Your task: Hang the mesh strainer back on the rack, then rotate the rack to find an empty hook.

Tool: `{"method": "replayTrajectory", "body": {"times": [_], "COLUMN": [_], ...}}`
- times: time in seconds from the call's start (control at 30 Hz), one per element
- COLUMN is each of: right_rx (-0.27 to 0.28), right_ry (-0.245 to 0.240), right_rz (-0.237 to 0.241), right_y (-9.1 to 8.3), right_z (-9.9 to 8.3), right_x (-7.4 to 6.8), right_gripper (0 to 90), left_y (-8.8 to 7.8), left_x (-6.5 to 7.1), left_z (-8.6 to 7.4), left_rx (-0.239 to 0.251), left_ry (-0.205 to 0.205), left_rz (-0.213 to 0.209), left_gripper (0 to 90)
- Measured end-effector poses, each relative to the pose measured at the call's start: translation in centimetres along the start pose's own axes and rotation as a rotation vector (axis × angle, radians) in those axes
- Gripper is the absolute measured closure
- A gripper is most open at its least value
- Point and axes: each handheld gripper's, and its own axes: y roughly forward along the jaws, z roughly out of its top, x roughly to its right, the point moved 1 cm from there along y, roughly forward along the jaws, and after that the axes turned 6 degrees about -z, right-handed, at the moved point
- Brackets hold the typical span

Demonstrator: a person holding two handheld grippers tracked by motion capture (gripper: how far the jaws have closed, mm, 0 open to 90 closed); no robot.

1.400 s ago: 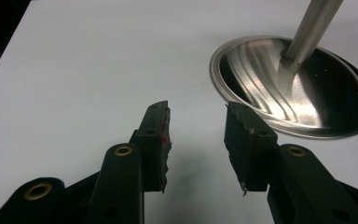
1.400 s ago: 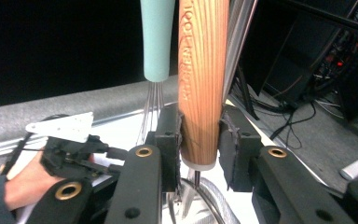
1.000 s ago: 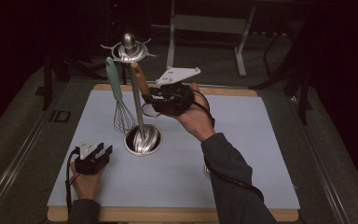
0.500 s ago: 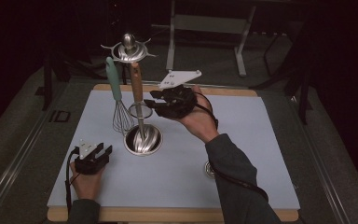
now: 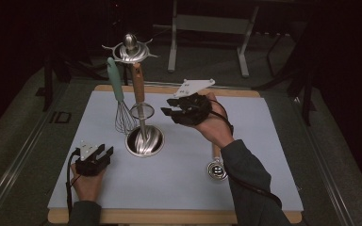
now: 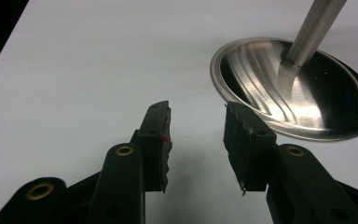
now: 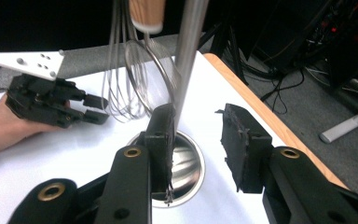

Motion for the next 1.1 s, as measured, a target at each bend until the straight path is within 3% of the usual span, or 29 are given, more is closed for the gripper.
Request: {"method": "replayTrajectory", "body": {"times": [0.23,0.43,0.63,0.7,0.8,0.9,1.1], "right_rx": [-0.023,-0.080,-0.111,-0.125,-0.146,-0.160,-0.136], "right_ry": [0.013,-0.002,0.036,0.051,0.082,0.088,0.158], "right_rz": [-0.004,-0.025,-0.033,-0.038,-0.042,-0.060,-0.072], "right_y": [-0.5,-1.1,-1.2,-1.0,-1.0,-1.2,-1.9], "right_z": [-1.9,-3.7,-6.0,-7.1,-8.5,-9.7,-12.3], "right_x": [0.5,1.0,1.8,2.1,2.5,2.9,3.0], "right_gripper": [62.4,61.0,59.5,59.5,59.4,59.4,58.6], "left_y": [-0.1,-0.3,-0.8,-1.1,-1.8,-3.0,-4.4], "left_x": [0.0,0.2,0.5,0.6,0.6,0.5,0.8], "left_z": [0.0,0.0,0.4,0.8,1.9,2.8,4.4], "left_rx": [0.011,0.019,0.037,0.052,0.093,0.152,0.222], "left_ry": [0.006,0.011,-0.004,0.003,0.016,0.004,0.000], "left_rz": [-0.002,-0.008,-0.029,-0.033,-0.007,-0.022,-0.092], "left_gripper": [64.9,71.4,76.0,76.4,75.4,76.3,84.5]}}
